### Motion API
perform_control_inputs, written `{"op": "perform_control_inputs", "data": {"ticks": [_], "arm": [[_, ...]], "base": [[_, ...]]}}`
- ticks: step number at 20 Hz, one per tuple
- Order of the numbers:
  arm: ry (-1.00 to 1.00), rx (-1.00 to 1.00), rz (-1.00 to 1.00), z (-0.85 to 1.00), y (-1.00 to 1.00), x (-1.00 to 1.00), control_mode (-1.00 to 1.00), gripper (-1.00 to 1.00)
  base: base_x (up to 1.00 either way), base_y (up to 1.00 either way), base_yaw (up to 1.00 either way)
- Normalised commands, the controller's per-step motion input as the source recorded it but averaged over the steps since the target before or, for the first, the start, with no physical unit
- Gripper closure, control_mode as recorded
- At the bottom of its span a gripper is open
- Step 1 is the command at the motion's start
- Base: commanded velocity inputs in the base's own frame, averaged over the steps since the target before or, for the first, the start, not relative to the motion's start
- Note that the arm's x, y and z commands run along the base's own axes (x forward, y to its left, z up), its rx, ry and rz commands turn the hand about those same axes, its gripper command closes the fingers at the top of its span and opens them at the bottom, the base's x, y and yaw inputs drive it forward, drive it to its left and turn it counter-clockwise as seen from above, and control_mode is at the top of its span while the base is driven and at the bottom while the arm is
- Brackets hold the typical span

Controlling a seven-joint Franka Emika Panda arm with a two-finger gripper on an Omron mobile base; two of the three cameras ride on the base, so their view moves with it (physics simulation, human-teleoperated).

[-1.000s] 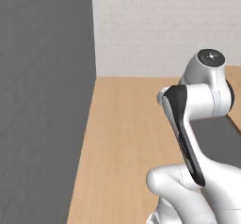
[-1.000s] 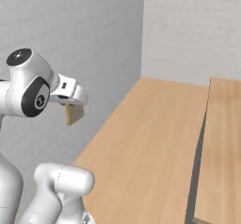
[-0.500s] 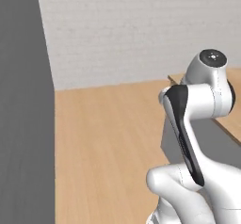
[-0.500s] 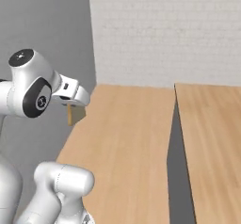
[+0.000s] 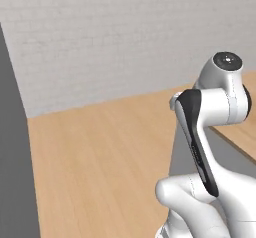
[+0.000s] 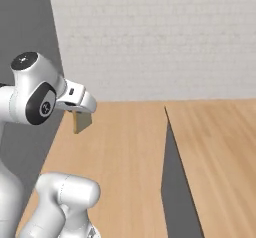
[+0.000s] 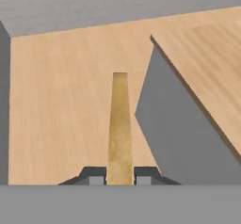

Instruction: Start the toaster. Once the lever pops up, take the bread to the plate on the dining counter.

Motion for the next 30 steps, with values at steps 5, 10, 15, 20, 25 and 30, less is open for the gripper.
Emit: {"op": "perform_control_inputs", "data": {"ticks": [5,10,15,20,25,30], "arm": [[0.00,0.00,0.00,0.00,0.00,0.00,1.00,1.00],[0.00,0.00,0.00,0.00,0.00,0.00,1.00,1.00],[0.00,0.00,0.00,0.00,0.00,0.00,1.00,1.00],[0.00,0.00,0.00,0.00,0.00,0.00,1.00,1.00],[0.00,0.00,0.00,0.00,0.00,0.00,1.00,1.00],[0.00,0.00,0.00,0.00,0.00,0.00,1.00,1.00]], "base": [[1.00,0.27,-0.30],[1.00,0.25,-0.30],[1.00,0.29,-0.31],[1.00,0.26,-0.32],[1.00,0.19,-0.39],[1.00,0.12,-0.50]]}}
